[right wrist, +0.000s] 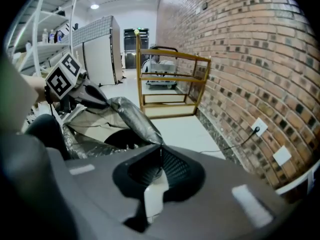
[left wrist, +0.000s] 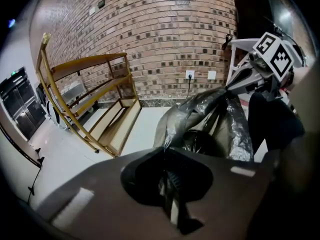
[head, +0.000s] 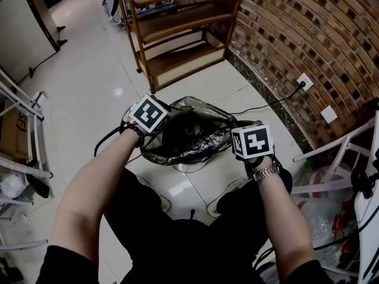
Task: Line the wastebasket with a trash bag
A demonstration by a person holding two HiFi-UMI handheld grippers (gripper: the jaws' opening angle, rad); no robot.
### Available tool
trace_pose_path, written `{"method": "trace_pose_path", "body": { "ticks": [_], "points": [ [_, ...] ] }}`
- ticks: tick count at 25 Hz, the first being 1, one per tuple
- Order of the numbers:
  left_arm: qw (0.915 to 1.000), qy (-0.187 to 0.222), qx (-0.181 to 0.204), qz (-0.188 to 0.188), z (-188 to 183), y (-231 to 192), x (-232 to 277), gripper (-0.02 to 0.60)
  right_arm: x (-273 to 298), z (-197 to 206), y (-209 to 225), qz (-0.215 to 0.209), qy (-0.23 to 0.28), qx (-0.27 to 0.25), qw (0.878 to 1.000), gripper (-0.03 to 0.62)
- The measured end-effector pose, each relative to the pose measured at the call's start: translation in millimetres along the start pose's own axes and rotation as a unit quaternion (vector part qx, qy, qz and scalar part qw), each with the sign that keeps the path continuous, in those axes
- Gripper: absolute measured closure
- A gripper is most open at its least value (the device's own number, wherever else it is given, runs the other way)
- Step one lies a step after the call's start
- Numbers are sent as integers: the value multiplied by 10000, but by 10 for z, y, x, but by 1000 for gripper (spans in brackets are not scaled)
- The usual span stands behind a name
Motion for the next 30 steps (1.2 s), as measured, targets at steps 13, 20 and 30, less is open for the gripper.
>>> {"method": "trace_pose_path", "body": {
  "ticks": [13, 20, 30],
  "points": [
    [9976, 232, 649, -115, -180, -126, 436, 577, 412, 38, 234, -4, -158, 259, 9995, 588],
    [9941, 176, 1037, -277, -177, -148, 670, 577, 597, 95, 305, -3, -190, 398, 9990, 588],
    [9949, -5, 999, -159, -98, -221, 904, 578, 860, 150, 345, -70, -331, 540, 9980, 586]
  ]
}}
Point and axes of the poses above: the fingertips, and each gripper's own axes: x forward along the fingers, y to its right, z out of its underside, the point moved 9 cm from there along -x, backward along the fingers, and after that the axes turned 7 degrees about -x, right-handed, at the moved point
